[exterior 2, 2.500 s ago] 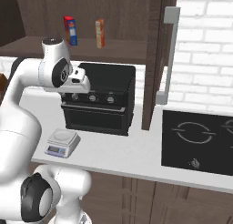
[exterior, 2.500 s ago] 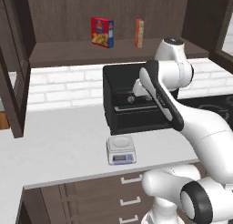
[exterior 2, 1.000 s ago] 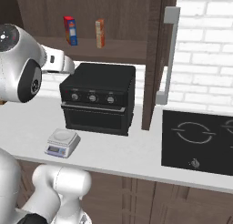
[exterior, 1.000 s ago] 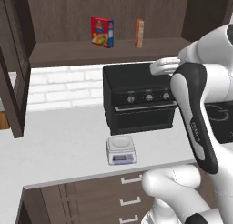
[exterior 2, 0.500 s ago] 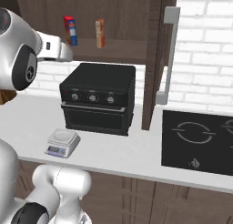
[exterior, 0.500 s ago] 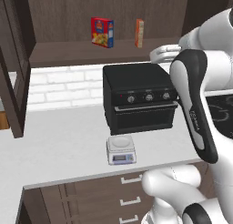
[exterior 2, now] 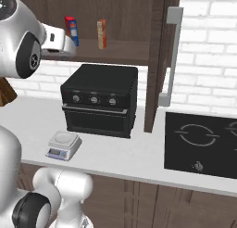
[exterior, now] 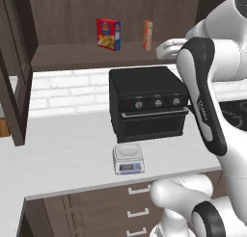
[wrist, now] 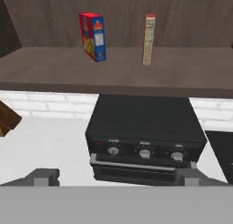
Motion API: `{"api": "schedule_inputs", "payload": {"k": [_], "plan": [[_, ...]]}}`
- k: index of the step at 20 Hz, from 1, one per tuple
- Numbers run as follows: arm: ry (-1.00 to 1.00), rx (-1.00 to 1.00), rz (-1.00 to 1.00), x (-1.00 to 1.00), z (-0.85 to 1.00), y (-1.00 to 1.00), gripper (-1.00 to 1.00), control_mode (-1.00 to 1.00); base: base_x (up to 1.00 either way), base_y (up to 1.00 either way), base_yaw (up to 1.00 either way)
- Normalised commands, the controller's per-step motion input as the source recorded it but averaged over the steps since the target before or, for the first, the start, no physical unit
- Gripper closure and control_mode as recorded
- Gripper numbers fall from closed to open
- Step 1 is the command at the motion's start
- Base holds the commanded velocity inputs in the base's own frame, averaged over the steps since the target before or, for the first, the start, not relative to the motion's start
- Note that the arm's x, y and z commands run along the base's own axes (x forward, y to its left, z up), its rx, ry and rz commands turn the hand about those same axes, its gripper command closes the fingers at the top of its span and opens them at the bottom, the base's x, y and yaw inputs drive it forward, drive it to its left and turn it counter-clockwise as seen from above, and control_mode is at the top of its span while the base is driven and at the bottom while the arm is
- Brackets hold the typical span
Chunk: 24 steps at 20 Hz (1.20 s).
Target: Pick the boxed food and place it on the digital scale for weighing, and close the cabinet.
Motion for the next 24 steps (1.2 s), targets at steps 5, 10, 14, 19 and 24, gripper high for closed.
{"api": "schedule_inputs", "payload": {"k": [5, 10, 14, 19, 24], "plan": [[-0.05, 0.00, 0.00, 0.16, 0.12, 0.00, -1.00, -1.00, 0.00, 0.00, 0.00], [-0.17, 0.00, 0.00, 0.08, 0.33, 0.00, -1.00, -1.00, 0.00, 0.00, 0.00], [-0.10, 0.00, 0.00, 0.16, 0.33, 0.00, -1.00, -1.00, 0.00, 0.00, 0.00], [-0.02, 0.00, 0.00, 0.10, 0.24, -0.13, -1.00, -1.00, 0.00, 0.00, 0.00], [0.00, 0.00, 0.00, 0.32, 0.02, -0.24, -1.00, -1.00, 0.00, 0.00, 0.00]]}}
